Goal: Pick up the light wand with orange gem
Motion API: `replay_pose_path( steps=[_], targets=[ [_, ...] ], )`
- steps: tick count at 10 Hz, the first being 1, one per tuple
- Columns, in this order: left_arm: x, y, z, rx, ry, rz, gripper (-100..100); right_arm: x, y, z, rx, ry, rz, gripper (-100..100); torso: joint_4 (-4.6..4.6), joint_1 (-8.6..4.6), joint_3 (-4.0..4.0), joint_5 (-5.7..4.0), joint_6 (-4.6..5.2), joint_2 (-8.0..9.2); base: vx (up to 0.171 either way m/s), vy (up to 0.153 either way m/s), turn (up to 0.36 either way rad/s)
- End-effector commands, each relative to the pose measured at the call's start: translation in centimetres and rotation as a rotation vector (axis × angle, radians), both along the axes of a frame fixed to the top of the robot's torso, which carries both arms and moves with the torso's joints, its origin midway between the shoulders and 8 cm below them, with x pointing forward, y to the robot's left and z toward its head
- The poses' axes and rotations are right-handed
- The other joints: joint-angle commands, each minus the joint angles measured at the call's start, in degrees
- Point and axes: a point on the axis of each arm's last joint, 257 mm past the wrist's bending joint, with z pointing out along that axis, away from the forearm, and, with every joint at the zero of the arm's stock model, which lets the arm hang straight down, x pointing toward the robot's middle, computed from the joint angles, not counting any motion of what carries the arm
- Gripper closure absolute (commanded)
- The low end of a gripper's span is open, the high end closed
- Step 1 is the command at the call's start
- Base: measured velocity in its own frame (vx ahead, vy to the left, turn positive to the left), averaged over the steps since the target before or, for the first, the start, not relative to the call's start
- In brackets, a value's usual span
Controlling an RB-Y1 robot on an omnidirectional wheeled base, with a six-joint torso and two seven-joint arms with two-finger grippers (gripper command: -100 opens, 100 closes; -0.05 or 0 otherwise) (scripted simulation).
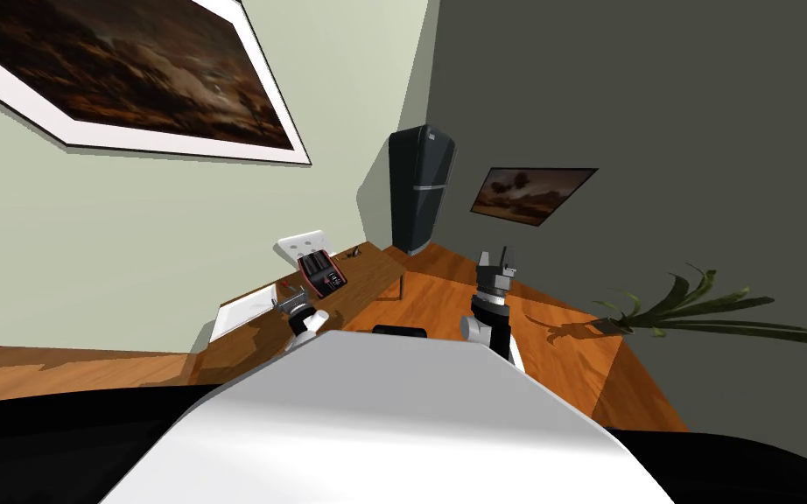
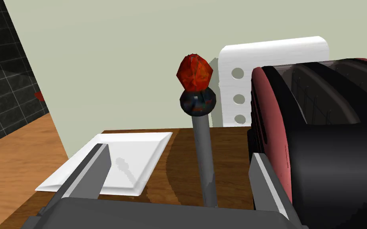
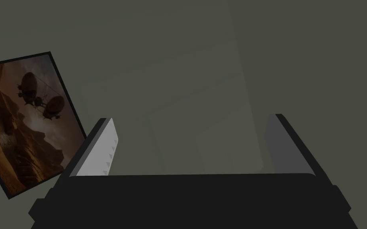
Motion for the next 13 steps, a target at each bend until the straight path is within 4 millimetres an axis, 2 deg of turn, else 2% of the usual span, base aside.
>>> replay_pose_path(
  steps=[1, 3, 6, 7, 8, 9, 12, 13],
  targets=[
    [-1.0, 0.4, -1.8, -0.074, -0.030, 0.038, -100, 0.0, 0.0, 0.0, 0.000, 0.000, 0.000, 0, 0.00, 0.00, 0.00, 0.00, 0.00, 0.00, 0.031, 0.013, -0.168],
    [-2.5, 0.7, -4.2, -0.153, -0.047, 0.081, -100, 0.0, 0.0, 0.0, 0.000, 0.000, 0.000, 0, -0.01, 0.02, -0.01, 0.01, -0.01, -0.02, 0.034, 0.014, -0.124],
    [-4.1, 0.8, -6.5, -0.236, -0.075, 0.133, -100, 0.0, 0.0, 0.0, 0.000, 0.000, 0.000, 0, 0.00, 0.06, 0.01, 0.01, -0.03, 0.02, 0.022, 0.023, -0.078],
    [-3.6, 0.9, -5.9, -0.217, -0.069, 0.121, -100, 0.0, 0.0, 0.0, 0.000, 0.000, 0.000, 0, 0.00, 0.06, 0.01, 0.01, -0.02, 0.02, 0.011, 0.014, -0.018],
    [-3.7, 0.9, -6.0, -0.221, -0.071, 0.123, 0, 0.0, 0.0, 0.0, 0.000, 0.000, 0.000, 0, 0.01, 0.02, 0.03, 0.00, -0.04, 0.05, 0.000, 0.000, 0.000],
    [-0.8, -2.3, -6.4, -0.225, -0.059, 0.077, -100, 0.0, 0.0, 0.0, 0.000, 0.000, 0.000, 0, 0.02, -0.02, 0.05, -0.01, -0.03, 0.09, -0.007, 0.093, 0.347],
    [-0.8, -2.3, -6.4, -0.225, -0.059, 0.077, -100, 0.0, 0.0, 0.0, 0.000, 0.000, 0.000, 0, 0.02, 0.18, 0.05, 0.04, -0.03, 0.09, 0.003, 0.055, 0.038],
    [2.1, -5.6, -6.6, -0.228, -0.050, 0.030, -100, 0.0, 0.0, 0.0, 0.000, 0.000, 0.000, 0, 0.02, 0.05, 0.05, 0.01, -0.03, 0.09, 0.013, 0.093, 0.362]
  ],
)
